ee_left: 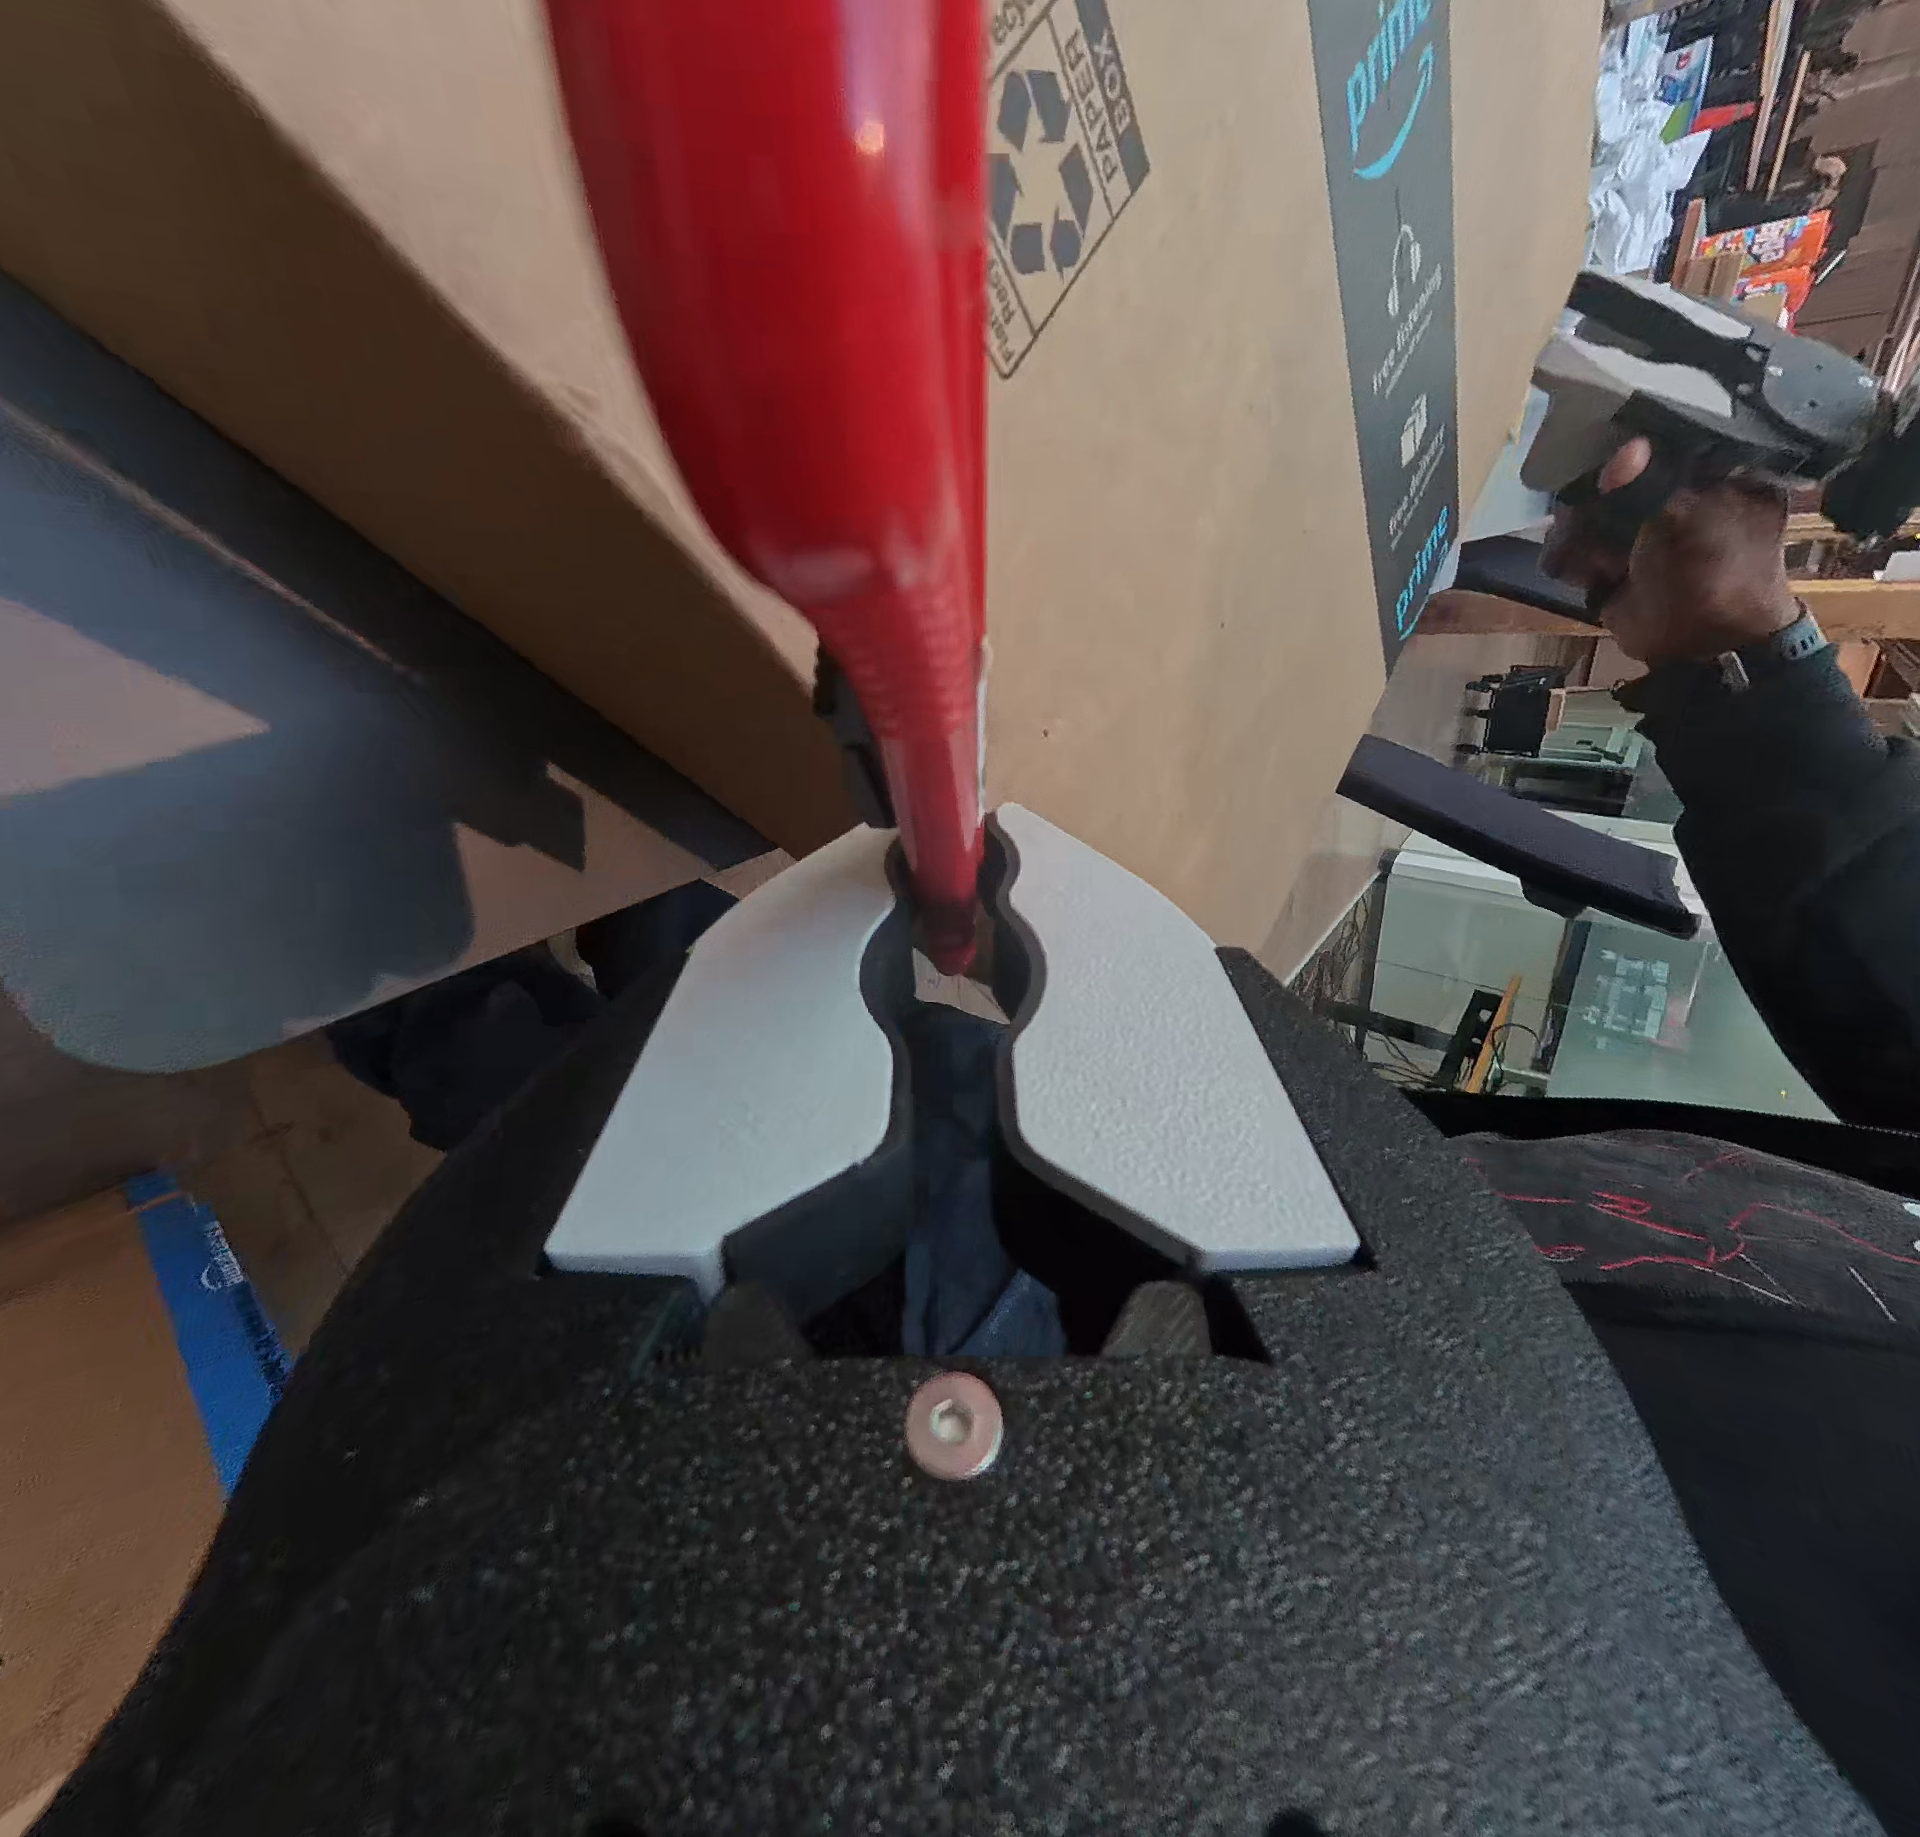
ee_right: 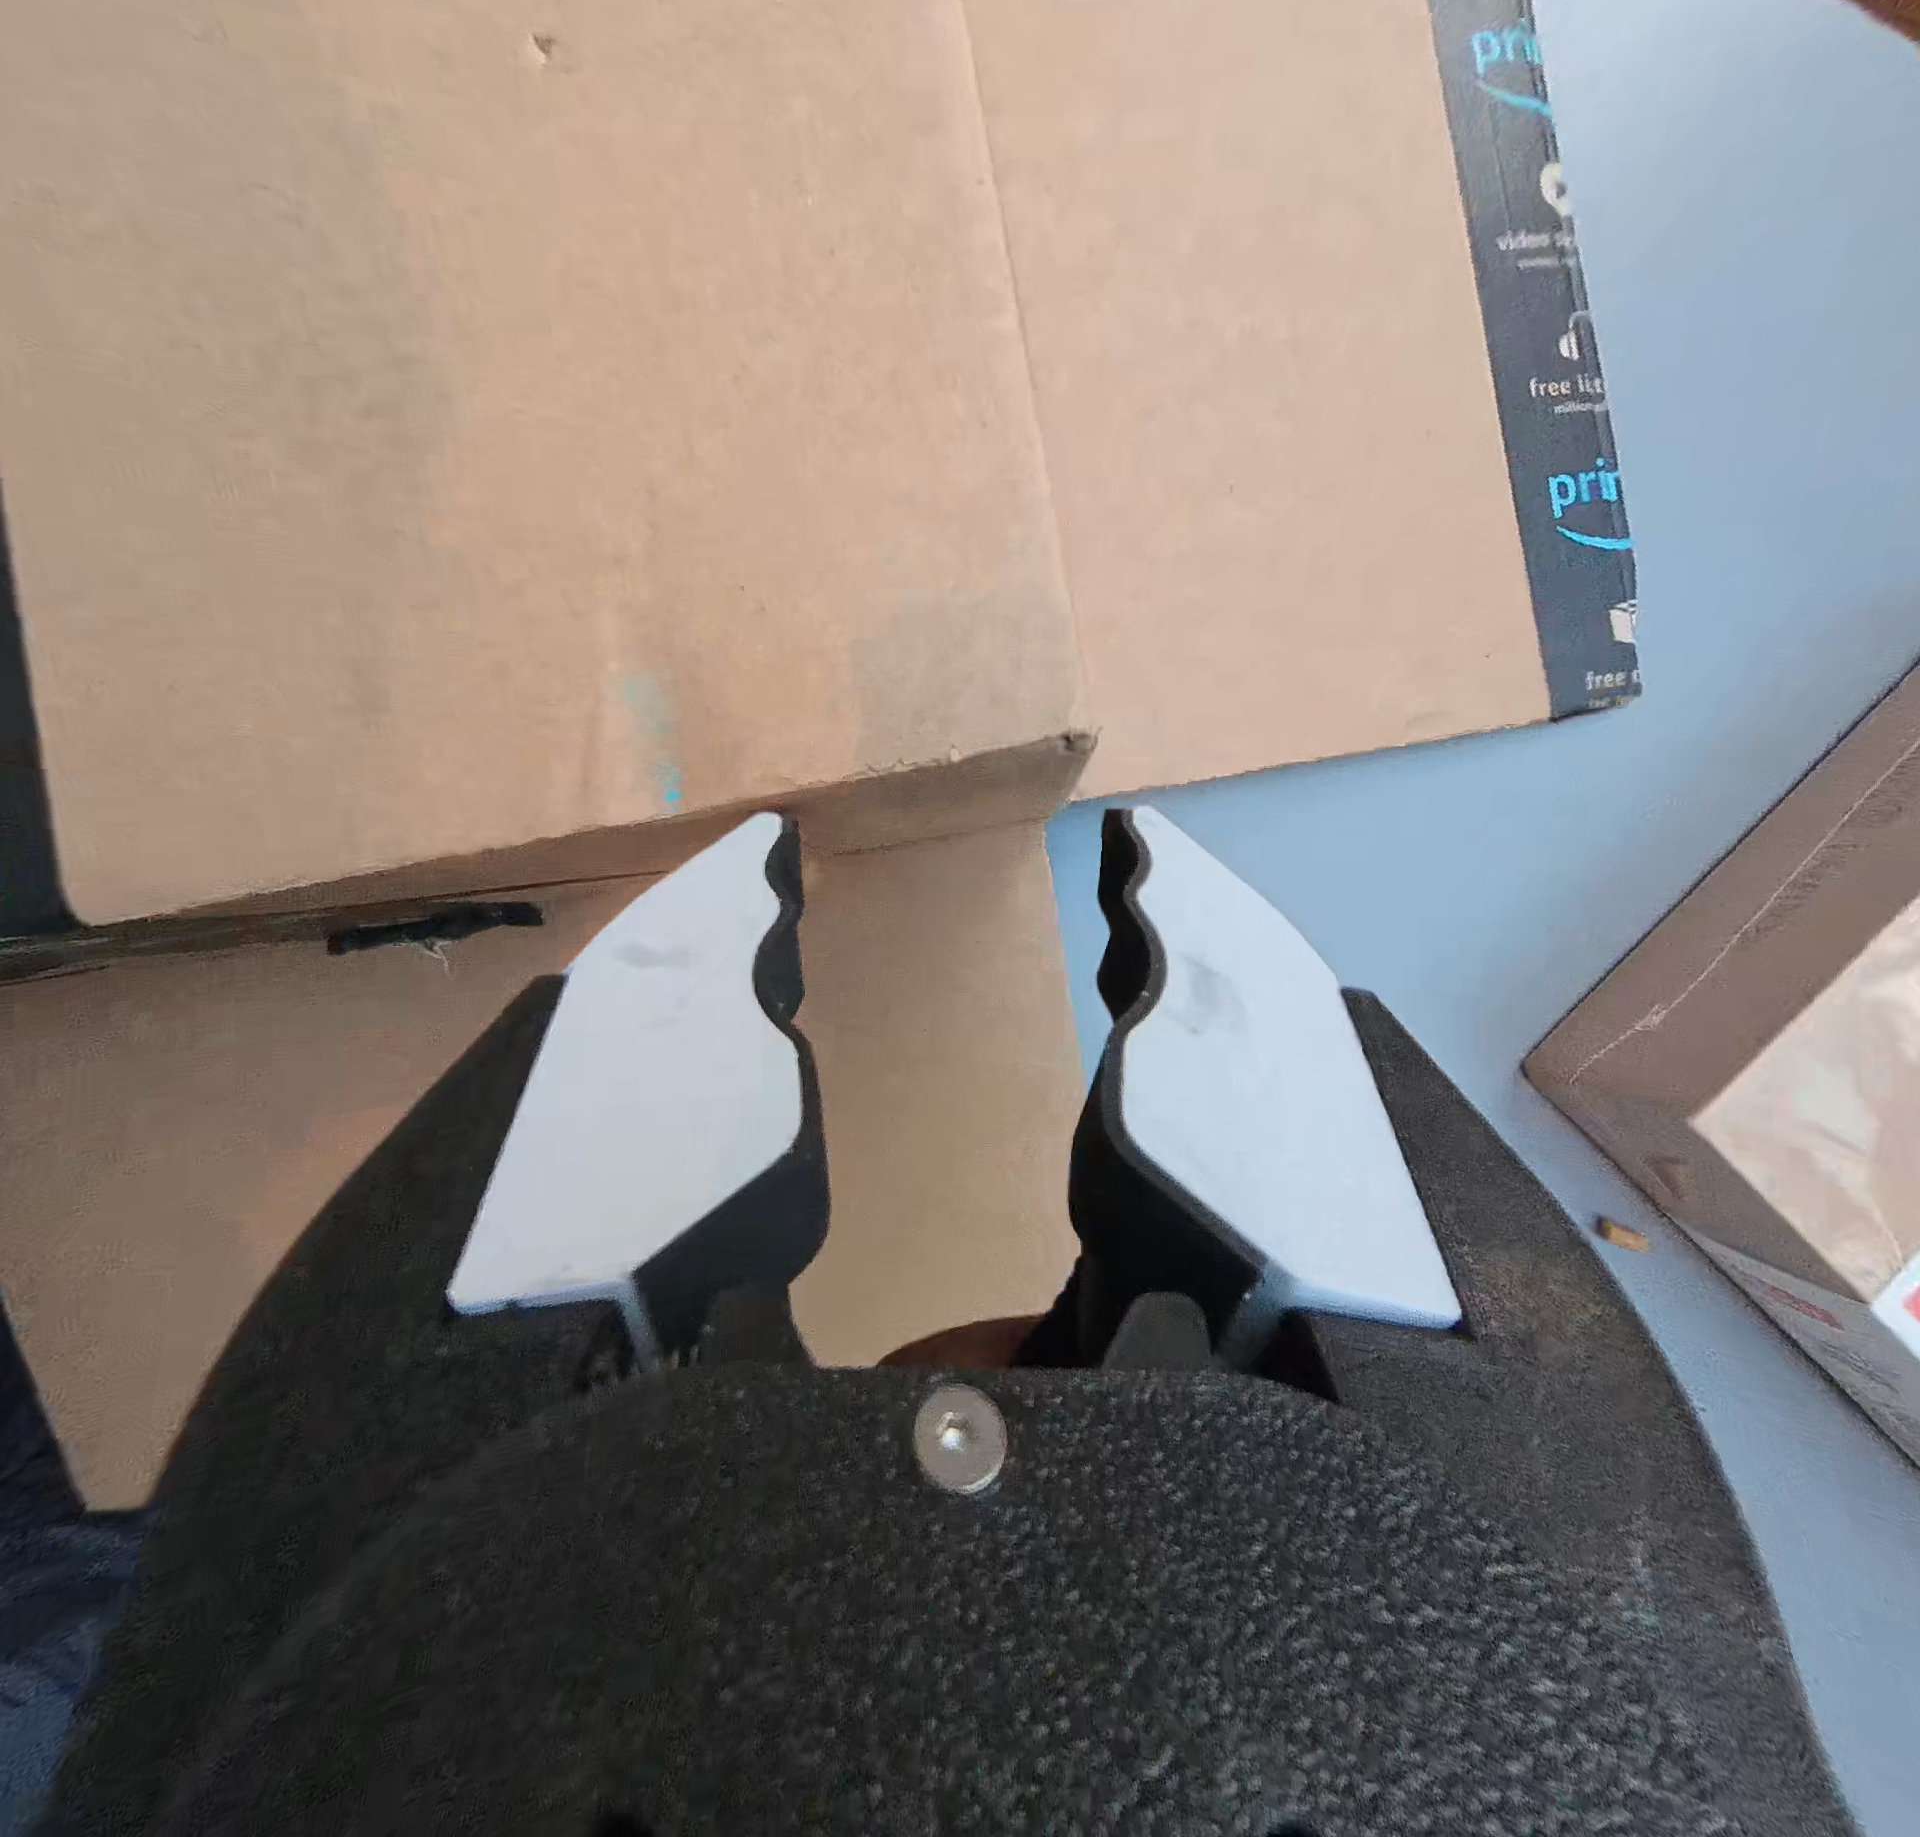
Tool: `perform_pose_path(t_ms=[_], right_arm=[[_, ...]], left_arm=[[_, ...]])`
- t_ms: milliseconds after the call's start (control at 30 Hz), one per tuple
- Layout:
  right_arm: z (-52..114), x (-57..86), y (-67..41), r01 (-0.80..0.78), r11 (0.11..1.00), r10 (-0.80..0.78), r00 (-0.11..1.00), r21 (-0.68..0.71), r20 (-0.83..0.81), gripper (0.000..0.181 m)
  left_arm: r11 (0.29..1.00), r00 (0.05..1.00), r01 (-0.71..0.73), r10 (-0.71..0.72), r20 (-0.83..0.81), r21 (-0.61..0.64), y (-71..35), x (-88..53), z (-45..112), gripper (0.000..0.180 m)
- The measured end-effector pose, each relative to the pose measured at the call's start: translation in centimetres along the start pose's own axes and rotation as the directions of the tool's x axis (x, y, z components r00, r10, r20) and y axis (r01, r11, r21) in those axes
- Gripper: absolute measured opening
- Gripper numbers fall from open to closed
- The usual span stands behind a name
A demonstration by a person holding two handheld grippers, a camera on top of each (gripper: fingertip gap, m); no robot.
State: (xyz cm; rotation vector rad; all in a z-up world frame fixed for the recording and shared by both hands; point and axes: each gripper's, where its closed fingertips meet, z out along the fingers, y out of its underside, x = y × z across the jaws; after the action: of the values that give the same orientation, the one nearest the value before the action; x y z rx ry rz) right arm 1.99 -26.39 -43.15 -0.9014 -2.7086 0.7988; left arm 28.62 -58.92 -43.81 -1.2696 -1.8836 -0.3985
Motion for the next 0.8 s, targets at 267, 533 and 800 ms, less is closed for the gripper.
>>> perform_pose_path(t_ms=[267,533,800], right_arm=[[-4.3,-2.4,-2.4,0.025,1.000,-0.025,1.000,0.014,0.006,0.065],[-6.6,-24.4,-9.1,-0.099,0.985,-0.013,0.775,0.141,0.632,0.062],[-8.1,-28.2,-15.5,-0.388,0.918,0.131,0.497,0.085,0.858,0.051]], left_arm=[[0.996,0.993,-0.023,0.032,-0.110,0.080,-2.8,4.8,-0.2,0.010],[0.812,0.836,0.044,0.289,-0.467,0.582,-10.1,15.7,-3.7,0.010],[0.758,0.694,0.006,0.466,-0.549,0.652,-9.7,22.4,-2.0,0.010]])
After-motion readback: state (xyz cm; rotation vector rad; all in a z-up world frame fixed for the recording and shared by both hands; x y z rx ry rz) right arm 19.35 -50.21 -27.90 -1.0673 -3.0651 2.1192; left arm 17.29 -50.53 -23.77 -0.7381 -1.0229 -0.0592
